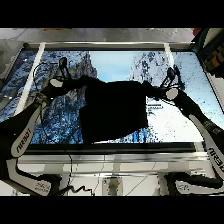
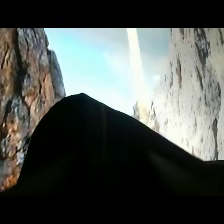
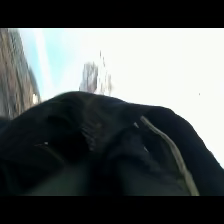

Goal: Fold the clothes and pants, and hang the long-sleeved shirts on hangers.

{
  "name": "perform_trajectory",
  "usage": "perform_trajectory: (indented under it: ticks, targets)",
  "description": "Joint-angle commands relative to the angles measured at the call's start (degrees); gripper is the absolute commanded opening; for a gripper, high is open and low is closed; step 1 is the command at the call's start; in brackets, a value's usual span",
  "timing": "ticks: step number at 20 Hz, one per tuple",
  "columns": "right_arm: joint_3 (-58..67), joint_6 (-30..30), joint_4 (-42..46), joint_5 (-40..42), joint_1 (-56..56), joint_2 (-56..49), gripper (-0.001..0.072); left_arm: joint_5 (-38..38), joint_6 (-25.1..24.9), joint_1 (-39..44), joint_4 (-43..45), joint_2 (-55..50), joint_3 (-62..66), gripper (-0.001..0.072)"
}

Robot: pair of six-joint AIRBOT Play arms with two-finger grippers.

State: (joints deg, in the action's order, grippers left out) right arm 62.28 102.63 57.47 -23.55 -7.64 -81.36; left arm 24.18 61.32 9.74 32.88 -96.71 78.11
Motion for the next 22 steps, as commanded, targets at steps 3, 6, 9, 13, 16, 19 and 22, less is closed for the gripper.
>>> perform_trajectory:
  ticks: [3,6,9,13,16,19,22]
  targets:
    - [0.1,0.2,-0.4,6.7,3.5,-0.6,0.0451,1.7,-0.1,0.3,0.1,0.6,1.0,0.0704]
    - [0.1,0.1,-0.3,-0.3,9.6,-0.5,0.0451,9.2,-0.2,-2.9,4.2,4.1,1.0,0.0703]
    - [0.1,-13.0,-0.1,-17.2,17.6,-0.4,0.0451,25.9,1.1,-8.7,12.7,7.7,1.0,0.0692]
    - [0.0,-24.7,-0.9,-38.3,23.8,-1.0,0.0486,42.7,0.5,-15.6,13.1,10.0,-5.0,0.0498]
    - [-0.1,-30.8,-2.6,-47.9,23.3,-4.4,0.0486,41.3,-3.6,-17.6,4.9,15.2,-18.2,0.0495]
    - [-0.1,-35.4,-6.3,-52.7,22.3,-9.1,0.0485,35.8,-4.8,-17.4,2.0,22.6,-32.0,0.0458]
    - [-1.4,-38.3,-8.2,-50.9,21.4,-12.1,0.0487,34.0,-5.7,-17.5,1.1,28.2,-41.2,0.0712]
